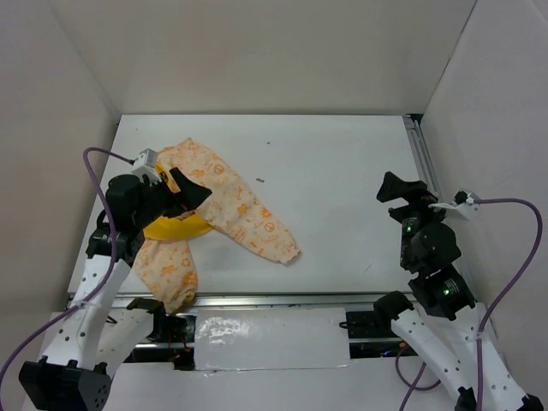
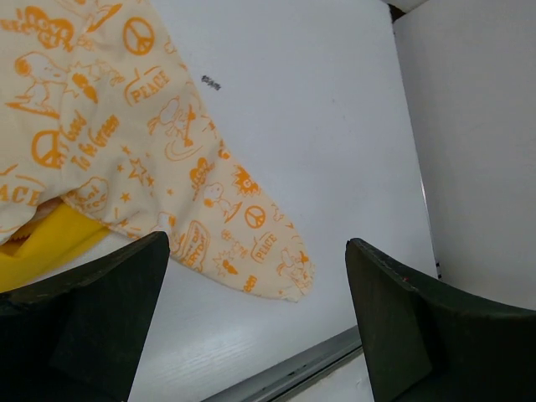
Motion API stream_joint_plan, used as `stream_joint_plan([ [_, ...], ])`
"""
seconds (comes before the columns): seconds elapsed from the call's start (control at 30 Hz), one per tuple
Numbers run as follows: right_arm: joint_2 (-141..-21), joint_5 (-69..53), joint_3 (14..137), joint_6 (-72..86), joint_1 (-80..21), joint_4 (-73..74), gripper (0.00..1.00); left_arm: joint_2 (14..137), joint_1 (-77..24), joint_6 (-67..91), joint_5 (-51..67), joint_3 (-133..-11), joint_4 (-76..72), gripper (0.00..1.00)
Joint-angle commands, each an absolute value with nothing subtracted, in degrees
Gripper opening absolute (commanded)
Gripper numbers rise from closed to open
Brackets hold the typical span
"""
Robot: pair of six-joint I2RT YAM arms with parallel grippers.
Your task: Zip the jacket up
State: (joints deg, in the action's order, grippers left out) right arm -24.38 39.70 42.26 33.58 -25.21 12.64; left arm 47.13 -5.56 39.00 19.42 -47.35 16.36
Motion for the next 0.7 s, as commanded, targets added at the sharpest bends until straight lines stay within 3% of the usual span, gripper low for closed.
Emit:
stream_joint_plan([
  [0.0, -21.89, 40.08, 42.27, 35.14, -25.22, 12.65, 1.0, 47.11, -5.89, 39.9, 14.09, -50.27, 20.12, 0.99],
  [0.23, -23.28, 37.01, 40.18, 33.23, -25.05, 9.15, 1.0, 48.95, -5.8, 42.62, 8.35, -49.31, 23.03, 0.99],
  [0.4, -27.33, 34.64, 40.16, 31.38, -24.61, 8.61, 1.0, 51.14, -5.63, 41.75, 5.19, -44.04, 16.53, 0.99],
  [0.67, -32.34, 31.91, 38.59, 30.14, -23.91, 7.21, 1.0, 73.37, -3.78, 50.62, -7.73, -51.93, 31.63, 0.99],
])
